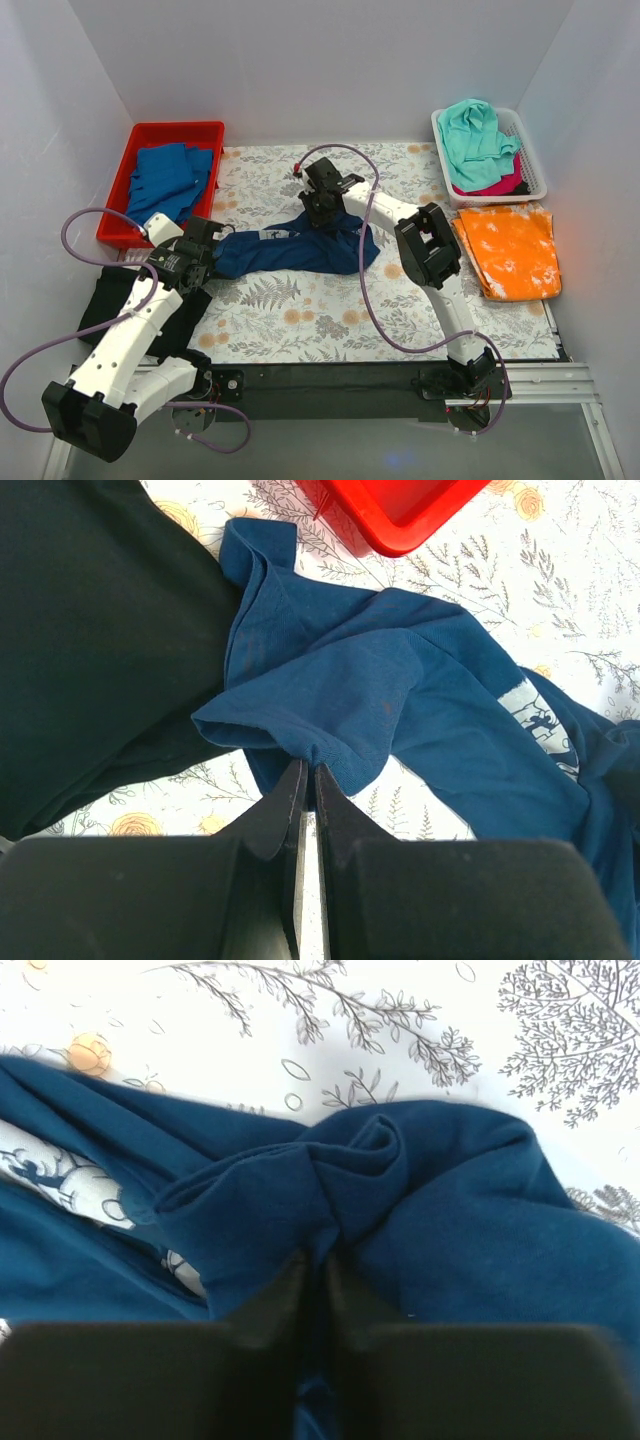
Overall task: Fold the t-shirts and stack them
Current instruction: Flatten out the tshirt
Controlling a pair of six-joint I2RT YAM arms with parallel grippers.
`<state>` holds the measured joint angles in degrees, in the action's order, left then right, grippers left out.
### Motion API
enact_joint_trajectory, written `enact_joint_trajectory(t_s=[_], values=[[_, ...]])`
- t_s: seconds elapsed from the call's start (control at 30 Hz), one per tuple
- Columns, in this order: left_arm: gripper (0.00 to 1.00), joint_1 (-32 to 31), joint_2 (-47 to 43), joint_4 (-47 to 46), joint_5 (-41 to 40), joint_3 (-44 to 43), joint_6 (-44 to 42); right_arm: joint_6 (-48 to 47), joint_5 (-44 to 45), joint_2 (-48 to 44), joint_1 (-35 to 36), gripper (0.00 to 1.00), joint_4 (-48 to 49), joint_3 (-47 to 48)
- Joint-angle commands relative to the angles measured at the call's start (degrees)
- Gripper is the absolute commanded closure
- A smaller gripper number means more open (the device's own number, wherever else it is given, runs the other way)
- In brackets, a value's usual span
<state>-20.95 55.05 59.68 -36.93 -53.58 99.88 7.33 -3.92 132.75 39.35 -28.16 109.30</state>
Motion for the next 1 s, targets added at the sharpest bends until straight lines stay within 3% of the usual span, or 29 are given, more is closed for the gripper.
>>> enact_joint_trajectory(t_s=[0.0, 0.1, 0.33, 0.57, 0.8, 0.83, 0.97], values=[[1.0, 0.2, -0.9, -0.4, -0.4, 0.3, 0.0, 0.7, 1.7, -3.0, -0.1, 0.89, -1.4, -1.7], [1.0, 0.2, -0.9, -0.4, -1.1, -0.2, -0.7, 1.0, 5.2, -5.7, -0.1, 0.99, -1.7, -3.6], [1.0, 0.3, 0.9, -3.3, -3.2, -5.8, -5.6, 0.7, 15.2, -14.8, -1.2, 0.99, -5.1, -5.0], [1.0, 0.2, 5.9, -8.4, -8.7, -17.9, -13.0, 0.1, 18.8, -28.1, -7.4, 0.99, -7.0, -6.9], [1.0, 1.3, 8.9, -18.1, -15.8, -28.5, -23.7, -1.3, 23.3, -35.7, -15.0, 0.99, -8.3, -5.2], [1.0, 2.0, 9.1, -24.2, -16.6, -30.0, -29.2, -1.2, 24.0, -37.0, -16.9, 0.99, -8.3, -4.7], [1.0, 5.2, 10.0, -33.5, -15.9, -30.8, -35.9, -0.5, 24.0, -39.1, -20.6, 0.99, -8.1, -2.4]])
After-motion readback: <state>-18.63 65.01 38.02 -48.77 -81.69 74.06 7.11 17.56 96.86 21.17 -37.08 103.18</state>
